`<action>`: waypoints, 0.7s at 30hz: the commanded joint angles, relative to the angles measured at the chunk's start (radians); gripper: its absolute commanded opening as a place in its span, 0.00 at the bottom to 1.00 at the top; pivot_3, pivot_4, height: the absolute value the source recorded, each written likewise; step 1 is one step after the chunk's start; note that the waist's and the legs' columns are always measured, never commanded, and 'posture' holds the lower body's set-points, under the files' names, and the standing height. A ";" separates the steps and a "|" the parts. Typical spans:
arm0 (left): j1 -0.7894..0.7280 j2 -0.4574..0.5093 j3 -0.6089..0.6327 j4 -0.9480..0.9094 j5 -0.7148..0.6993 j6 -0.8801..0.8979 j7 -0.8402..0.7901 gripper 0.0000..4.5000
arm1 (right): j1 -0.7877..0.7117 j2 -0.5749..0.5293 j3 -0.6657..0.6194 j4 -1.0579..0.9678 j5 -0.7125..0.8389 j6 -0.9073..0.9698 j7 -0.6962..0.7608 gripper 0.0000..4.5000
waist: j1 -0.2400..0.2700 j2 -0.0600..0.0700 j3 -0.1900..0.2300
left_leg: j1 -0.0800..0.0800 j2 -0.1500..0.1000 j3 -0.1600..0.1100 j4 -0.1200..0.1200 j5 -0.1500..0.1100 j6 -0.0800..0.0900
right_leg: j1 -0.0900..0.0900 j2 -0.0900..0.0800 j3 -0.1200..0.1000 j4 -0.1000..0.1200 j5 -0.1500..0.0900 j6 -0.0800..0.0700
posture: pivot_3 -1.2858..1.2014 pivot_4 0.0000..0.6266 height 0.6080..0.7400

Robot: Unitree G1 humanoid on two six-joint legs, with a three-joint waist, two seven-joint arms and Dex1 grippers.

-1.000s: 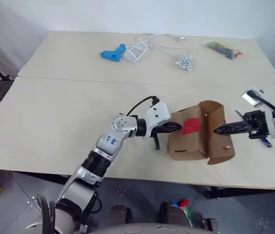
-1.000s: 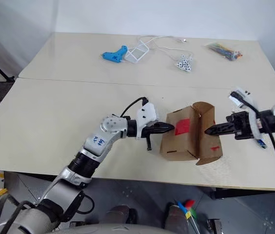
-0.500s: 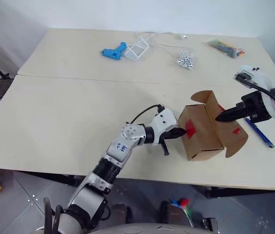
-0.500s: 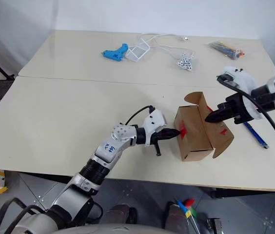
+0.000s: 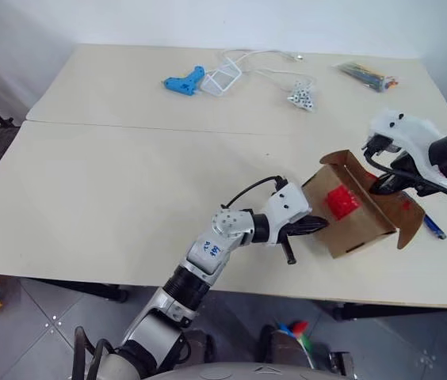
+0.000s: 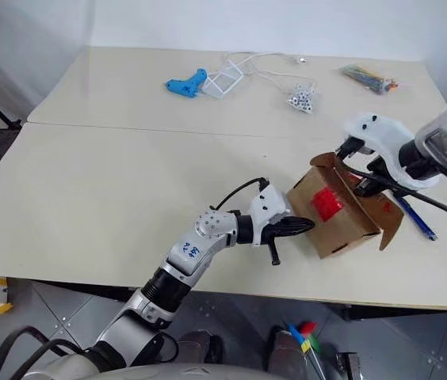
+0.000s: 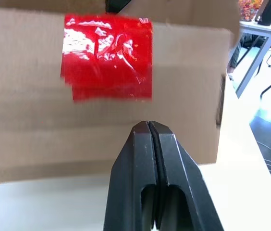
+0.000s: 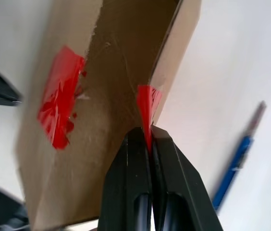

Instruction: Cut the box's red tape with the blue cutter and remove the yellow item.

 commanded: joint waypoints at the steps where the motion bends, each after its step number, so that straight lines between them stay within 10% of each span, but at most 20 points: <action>1: 0.000 -0.013 -0.006 -0.036 -0.013 -0.005 -0.001 0.00 | 0.003 -0.019 -0.043 -0.040 -0.081 -0.030 0.050 0.01 | 0.001 0.000 0.000 | 0.000 0.000 0.000 0.000 0.000 0.000 | 0.000 0.000 0.000 0.001 0.000 0.000 | 0.52 0.24 1.00; 21: 0.010 0.032 -0.017 -0.039 0.008 0.035 0.010 0.00 | 0.149 -0.039 -0.341 -0.249 0.036 0.182 0.001 0.01 | 0.003 0.000 0.000 | 0.000 0.000 -0.001 0.003 0.000 0.000 | 0.000 0.000 0.001 0.004 0.000 0.000 | 0.52 0.24 1.00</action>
